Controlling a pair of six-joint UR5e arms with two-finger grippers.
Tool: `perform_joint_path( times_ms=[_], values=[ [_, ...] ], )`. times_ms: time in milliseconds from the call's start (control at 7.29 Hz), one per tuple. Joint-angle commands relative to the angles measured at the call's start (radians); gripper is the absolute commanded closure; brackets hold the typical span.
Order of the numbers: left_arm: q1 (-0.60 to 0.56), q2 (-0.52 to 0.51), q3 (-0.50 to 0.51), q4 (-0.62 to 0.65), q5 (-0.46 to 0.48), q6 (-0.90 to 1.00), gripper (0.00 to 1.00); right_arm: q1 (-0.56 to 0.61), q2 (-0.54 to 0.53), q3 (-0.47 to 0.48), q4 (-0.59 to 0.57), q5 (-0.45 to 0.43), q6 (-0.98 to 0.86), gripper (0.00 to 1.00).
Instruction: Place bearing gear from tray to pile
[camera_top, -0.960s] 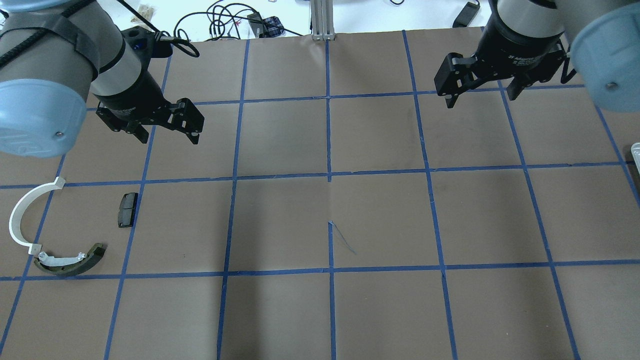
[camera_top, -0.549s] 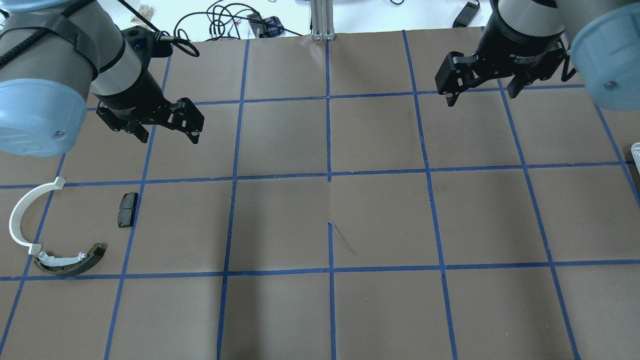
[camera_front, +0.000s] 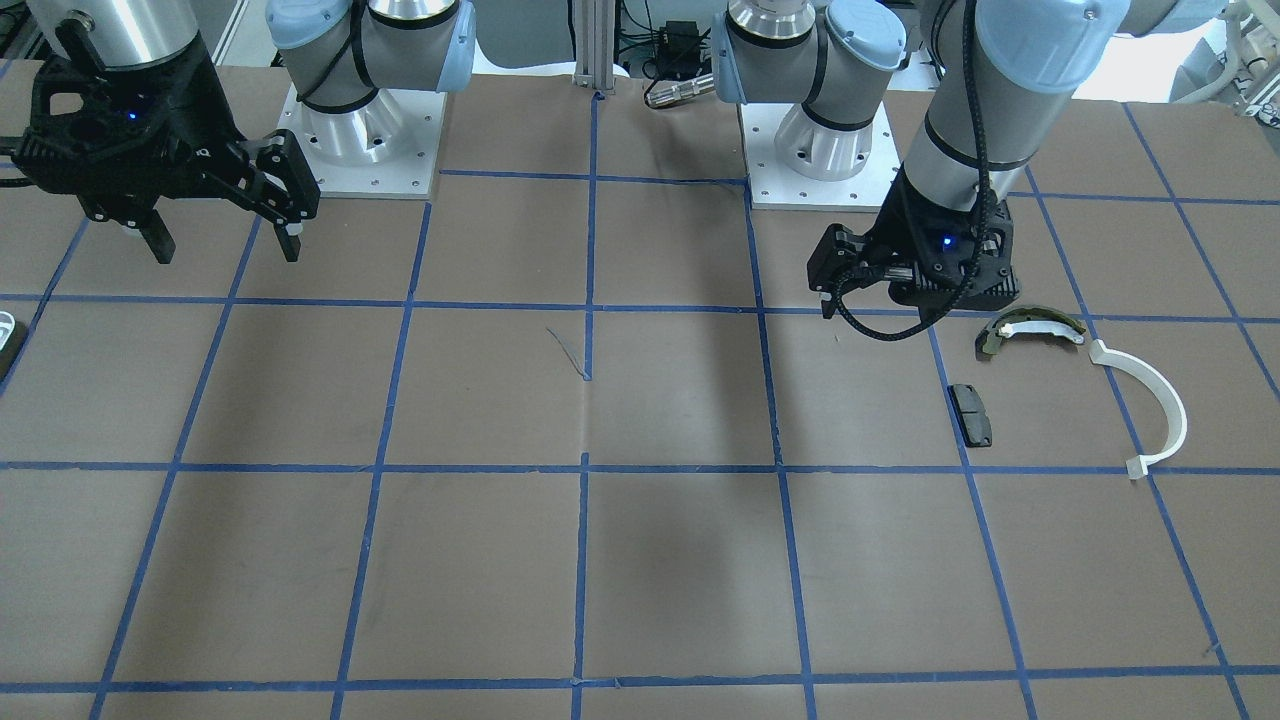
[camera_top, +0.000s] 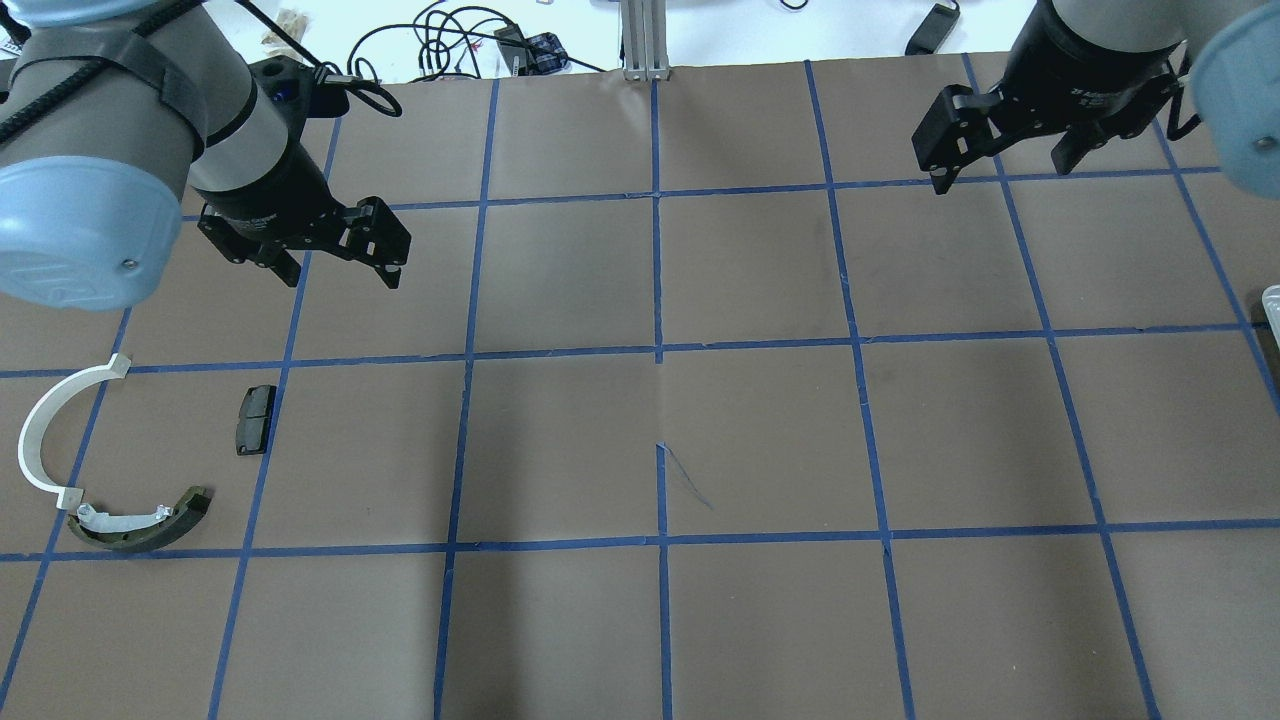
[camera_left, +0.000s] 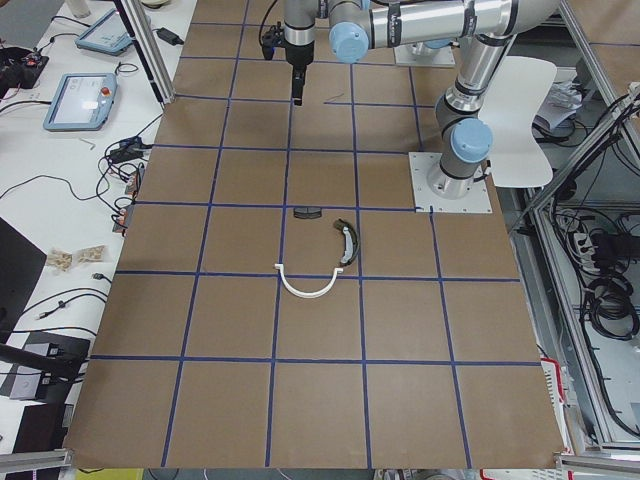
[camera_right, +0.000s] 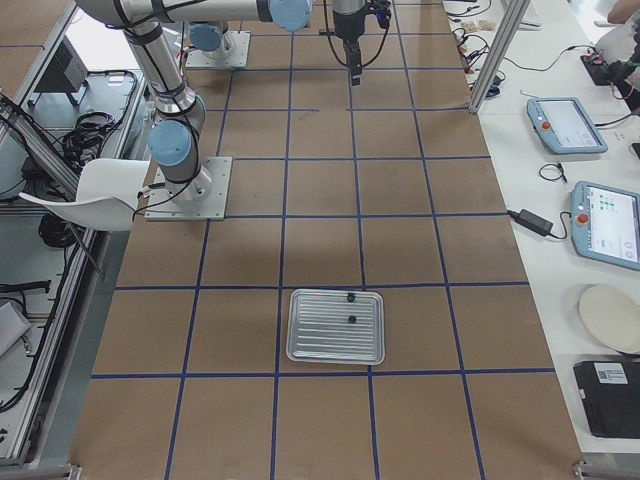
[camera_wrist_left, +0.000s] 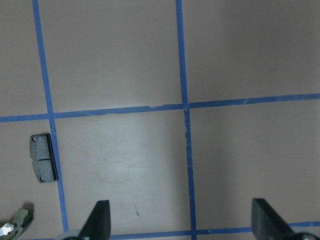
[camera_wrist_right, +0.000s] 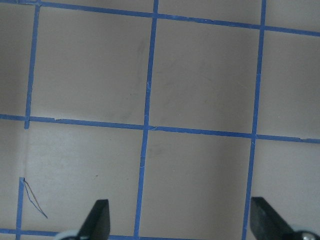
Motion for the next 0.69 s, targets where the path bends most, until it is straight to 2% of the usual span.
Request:
perform_joint_path(
  times_ms=[0,137,274,549],
  values=[
    [-0.001,0.002,0.002,0.001,-0.003,-0.001,0.00,-0.160,0.024,0.000,-0.018,-0.001,-0.247,0.00],
    [-0.001,-0.001,0.002,0.003,-0.001,-0.001,0.00,-0.257,0.063,0.000,-0.022,-0.002,-0.432,0.00],
    [0.000,-0.013,0.000,0.001,-0.003,0.000,0.00,-0.344,0.109,0.000,-0.100,-0.004,-0.555,0.00],
    [-0.001,-0.012,0.000,0.001,-0.001,0.000,0.00,-0.511,0.191,-0.002,-0.171,-0.001,-0.706,0.00]
  ],
)
